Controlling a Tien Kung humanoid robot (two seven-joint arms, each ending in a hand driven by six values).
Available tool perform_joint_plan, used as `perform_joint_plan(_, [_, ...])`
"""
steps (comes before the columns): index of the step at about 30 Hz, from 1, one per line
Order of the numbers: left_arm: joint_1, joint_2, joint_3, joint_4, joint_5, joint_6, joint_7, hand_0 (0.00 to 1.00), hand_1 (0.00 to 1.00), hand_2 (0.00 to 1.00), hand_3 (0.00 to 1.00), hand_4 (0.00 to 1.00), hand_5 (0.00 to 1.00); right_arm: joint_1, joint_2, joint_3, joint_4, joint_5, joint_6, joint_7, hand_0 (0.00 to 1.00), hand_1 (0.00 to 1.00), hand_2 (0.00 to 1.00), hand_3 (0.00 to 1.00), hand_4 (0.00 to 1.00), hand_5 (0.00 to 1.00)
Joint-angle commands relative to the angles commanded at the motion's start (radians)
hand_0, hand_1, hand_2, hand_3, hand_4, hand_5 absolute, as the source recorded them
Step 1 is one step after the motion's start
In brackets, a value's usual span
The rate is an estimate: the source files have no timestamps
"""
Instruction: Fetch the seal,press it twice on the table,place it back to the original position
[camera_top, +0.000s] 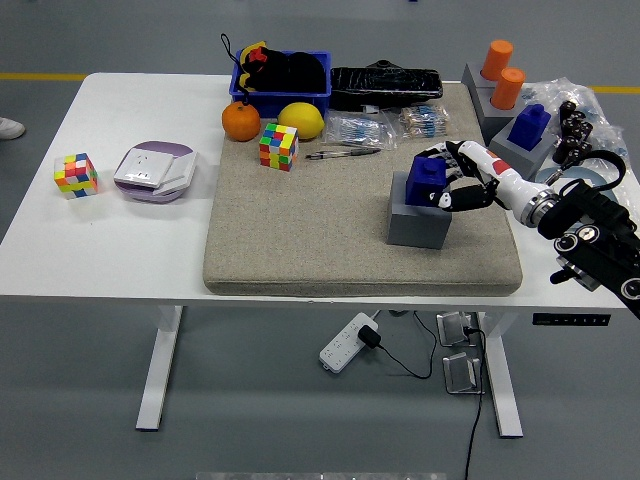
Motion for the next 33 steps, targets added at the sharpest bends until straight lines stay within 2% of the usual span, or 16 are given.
perform_joint_plan(5, [-0.001, 0.0, 0.0, 0.0, 0.0, 0.0, 0.0, 0.819, 0.8, 0.766, 0.818, 0.779, 0.277, 0.003, 0.003, 0.0, -0.003, -0.001, -0.004, 0.0, 0.548, 0.442, 0.429, 0.467, 0.543, 0.002])
perform_joint_plan(6, [0.0, 0.0, 0.0, 0.001, -0.001, 0.0, 0.0, 0.82, 0.8, 0.766, 0.818, 0.779, 0.278, 0.003, 0.004, 0.001, -0.004, -0.002, -0.005, 0.0, 0.631, 0.548, 0.538, 0.575, 0.625, 0.002])
perform_joint_plan(11, [0.002, 0.0, 0.002, 0.003, -0.003, -0.001, 0.001, 0.82, 0.8, 0.766, 0.818, 0.779, 0.278, 0.004, 0.006, 0.002, -0.007, -0.003, -0.009, 0.001, 0.631, 0.548, 0.538, 0.575, 0.625, 0.002])
perform_joint_plan(12, [0.002, 0.0, 0.001, 0.002, -0.002, -0.001, 0.001, 0.82, 0.8, 0.766, 0.818, 0.778, 0.277, 0.004, 0.006, 0.002, -0.007, -0.004, -0.009, 0.001, 0.711, 0.694, 0.688, 0.731, 0.791, 0.002])
perform_joint_plan(17, [0.001, -0.001, 0.0, 0.0, -0.001, -0.001, 0.0, 0.82, 0.8, 0.766, 0.818, 0.778, 0.277, 0.005, 0.007, 0.004, -0.007, -0.009, -0.008, -0.002, 0.711, 0.694, 0.688, 0.731, 0.791, 0.002])
perform_joint_plan(18, [0.001, -0.001, 0.0, 0.0, -0.001, -0.001, 0.0, 0.82, 0.8, 0.766, 0.818, 0.778, 0.277, 0.005, 0.007, 0.004, -0.007, -0.01, -0.008, -0.002, 0.74, 0.742, 0.742, 0.77, 0.808, 0.002])
perform_joint_plan(23, [0.002, -0.001, 0.002, 0.0, -0.001, -0.001, 0.001, 0.82, 0.8, 0.766, 0.818, 0.778, 0.277, 0.005, 0.006, 0.004, -0.006, -0.014, -0.003, -0.007, 0.74, 0.742, 0.742, 0.77, 0.808, 0.002])
perform_joint_plan(24, [0.002, -0.001, 0.002, 0.0, -0.001, -0.001, 0.001, 0.82, 0.799, 0.766, 0.818, 0.778, 0.277, 0.005, 0.007, 0.004, -0.006, -0.015, -0.002, -0.008, 0.771, 0.795, 0.796, 0.806, 0.825, 0.002])
perform_joint_plan(33, [0.0, 0.002, 0.006, 0.0, -0.001, -0.001, 0.001, 0.82, 0.799, 0.766, 0.817, 0.778, 0.277, 0.007, 0.006, 0.006, -0.006, -0.016, 0.0, -0.009, 0.779, 0.808, 0.81, 0.825, 0.84, 0.002])
